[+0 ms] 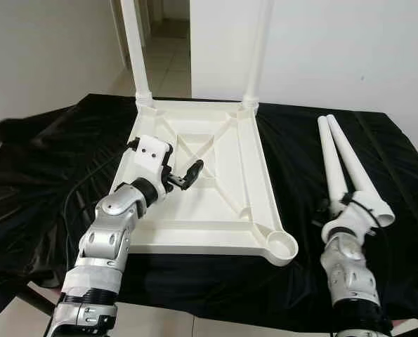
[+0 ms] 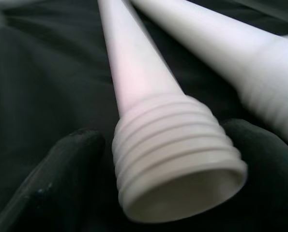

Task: Building children table

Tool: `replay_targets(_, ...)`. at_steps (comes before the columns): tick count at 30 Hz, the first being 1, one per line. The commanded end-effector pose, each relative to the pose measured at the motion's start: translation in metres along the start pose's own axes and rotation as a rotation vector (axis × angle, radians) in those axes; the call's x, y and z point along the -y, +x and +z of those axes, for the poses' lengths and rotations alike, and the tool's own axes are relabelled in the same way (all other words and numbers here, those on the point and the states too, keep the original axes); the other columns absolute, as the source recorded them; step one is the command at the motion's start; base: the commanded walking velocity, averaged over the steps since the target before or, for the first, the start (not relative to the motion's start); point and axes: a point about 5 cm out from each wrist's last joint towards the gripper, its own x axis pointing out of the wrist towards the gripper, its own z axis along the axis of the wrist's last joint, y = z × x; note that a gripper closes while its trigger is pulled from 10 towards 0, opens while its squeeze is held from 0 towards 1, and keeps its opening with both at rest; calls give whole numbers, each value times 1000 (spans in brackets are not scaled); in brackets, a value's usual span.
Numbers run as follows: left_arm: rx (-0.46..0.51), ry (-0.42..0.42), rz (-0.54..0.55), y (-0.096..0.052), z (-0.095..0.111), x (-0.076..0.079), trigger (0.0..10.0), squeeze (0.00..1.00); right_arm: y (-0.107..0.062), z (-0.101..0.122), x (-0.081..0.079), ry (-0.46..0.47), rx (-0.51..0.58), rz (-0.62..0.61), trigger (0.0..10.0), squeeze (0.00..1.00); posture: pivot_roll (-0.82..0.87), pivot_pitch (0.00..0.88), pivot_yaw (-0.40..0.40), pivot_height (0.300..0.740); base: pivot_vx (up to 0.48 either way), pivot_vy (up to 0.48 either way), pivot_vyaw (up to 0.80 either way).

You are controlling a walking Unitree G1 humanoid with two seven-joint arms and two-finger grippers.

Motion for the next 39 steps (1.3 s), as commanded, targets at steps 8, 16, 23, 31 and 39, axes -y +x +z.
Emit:
replay_targets(8, 9, -28, 58, -1, 3, -1, 10000, 0, -23, 39, -29, 101, 239, 311, 10000, 0, -14, 53, 18, 740, 0, 0, 0)
replay_targets(16, 16, -24, 58, 0, 4, 0, 10000, 0, -11, 33, -28, 58, 202, 271, 10000, 0, -9, 49, 17, 740, 0, 0, 0)
replay_targets(23, 24, -25, 65, 0, 6, 0, 10000, 0, 8, 28, -26, 31, 168, 201, 10000, 0, 5, 38, 13, 740, 0, 0, 0)
replay_targets(31, 31, -14, 77, -2, 8, -3, 10000, 0, 23, 10, -16, -43, 40, 61, 10000, 0, 16, 31, 3, 740, 0, 0, 0)
replay_targets(39, 33, -18, 90, -4, 8, -5, 10000, 0, 21, -19, 2, -136, -107, -84, 10000, 0, 15, 42, 5, 740, 0, 0, 0)
